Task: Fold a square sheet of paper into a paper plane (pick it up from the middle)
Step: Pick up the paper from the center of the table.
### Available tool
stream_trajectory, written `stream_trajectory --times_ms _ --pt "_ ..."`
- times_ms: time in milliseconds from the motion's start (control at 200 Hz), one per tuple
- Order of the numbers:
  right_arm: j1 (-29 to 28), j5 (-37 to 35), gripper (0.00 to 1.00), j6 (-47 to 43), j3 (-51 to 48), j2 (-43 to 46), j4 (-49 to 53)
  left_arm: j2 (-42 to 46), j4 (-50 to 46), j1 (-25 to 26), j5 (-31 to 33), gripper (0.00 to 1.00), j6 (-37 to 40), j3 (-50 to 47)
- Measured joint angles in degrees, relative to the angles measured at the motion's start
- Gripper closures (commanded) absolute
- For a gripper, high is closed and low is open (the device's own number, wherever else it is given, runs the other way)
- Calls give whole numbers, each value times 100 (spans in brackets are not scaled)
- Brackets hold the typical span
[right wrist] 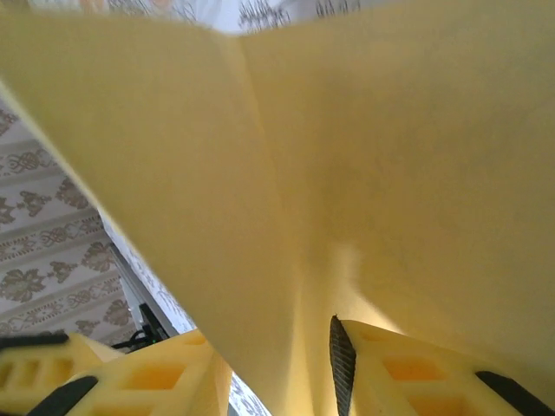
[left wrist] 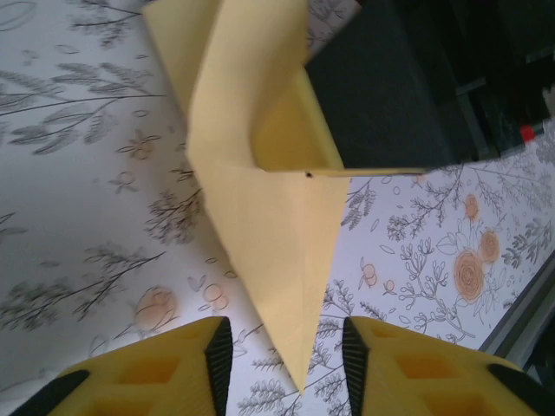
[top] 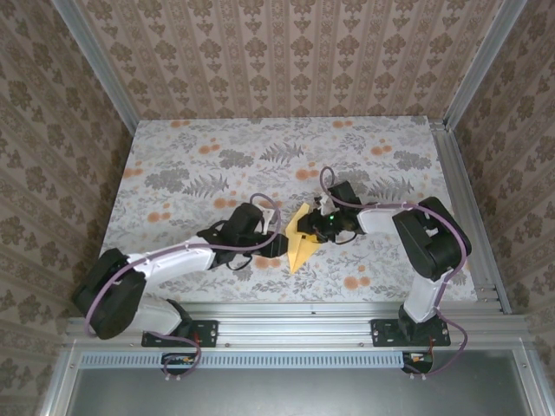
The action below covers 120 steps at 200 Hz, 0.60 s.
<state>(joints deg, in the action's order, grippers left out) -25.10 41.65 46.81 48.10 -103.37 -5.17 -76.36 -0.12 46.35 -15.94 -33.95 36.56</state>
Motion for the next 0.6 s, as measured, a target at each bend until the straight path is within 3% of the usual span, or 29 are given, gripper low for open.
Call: stream_trajectory --times_ms 295,600 --pt "-240 -7 84 190 -103 -22 -308 271 -184 -450 -55 42 -114 -256" --pt "-212 35 97 374 -63 81 -382 348 -9 -634 -186 28 -518 -511"
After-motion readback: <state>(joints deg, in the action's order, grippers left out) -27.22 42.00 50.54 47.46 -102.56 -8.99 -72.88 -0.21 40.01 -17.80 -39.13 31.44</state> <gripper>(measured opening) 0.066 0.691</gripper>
